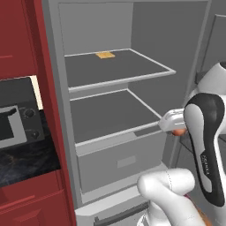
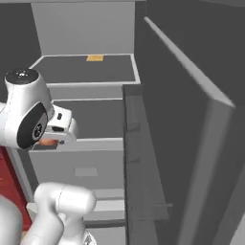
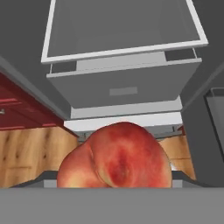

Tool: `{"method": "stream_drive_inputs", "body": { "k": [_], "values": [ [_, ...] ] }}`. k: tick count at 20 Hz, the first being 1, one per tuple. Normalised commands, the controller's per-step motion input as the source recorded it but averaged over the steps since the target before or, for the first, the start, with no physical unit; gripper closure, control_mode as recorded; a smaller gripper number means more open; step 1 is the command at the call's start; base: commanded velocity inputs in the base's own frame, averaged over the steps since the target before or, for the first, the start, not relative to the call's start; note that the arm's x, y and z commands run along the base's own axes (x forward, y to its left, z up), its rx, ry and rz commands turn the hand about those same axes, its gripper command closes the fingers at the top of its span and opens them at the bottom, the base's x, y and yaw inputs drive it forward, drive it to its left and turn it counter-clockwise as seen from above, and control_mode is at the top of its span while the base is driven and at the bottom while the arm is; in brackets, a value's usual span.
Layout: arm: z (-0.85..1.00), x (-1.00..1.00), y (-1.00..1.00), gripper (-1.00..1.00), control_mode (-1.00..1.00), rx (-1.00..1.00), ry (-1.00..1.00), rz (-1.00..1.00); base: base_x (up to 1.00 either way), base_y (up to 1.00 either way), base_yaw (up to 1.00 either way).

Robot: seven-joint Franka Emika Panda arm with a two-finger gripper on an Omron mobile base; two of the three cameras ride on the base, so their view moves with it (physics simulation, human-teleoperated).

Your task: Pick up the apple and peach from the fridge and place one fruit on each plate on the dining counter.

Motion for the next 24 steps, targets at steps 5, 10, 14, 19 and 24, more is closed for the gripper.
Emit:
{"method": "stream_drive_inputs", "body": {
  "k": [5,10,14,19,24],
  "values": [
    [0.00,0.00,0.00,1.00,1.00,0.00,0.00,0.00,-0.92,0.27,-0.69],
    [0.00,0.00,0.00,1.00,1.00,0.00,0.00,0.00,-0.68,0.07,-0.81],
    [0.00,0.00,0.00,1.00,1.00,0.00,0.00,0.00,-0.40,-0.14,-0.77],
    [0.00,0.00,0.00,1.00,1.00,0.00,0.00,0.00,-0.79,-0.31,-0.61],
    [0.00,0.00,0.00,1.00,1.00,0.00,0.00,0.00,-0.45,-0.88,-0.50]
  ]
}}
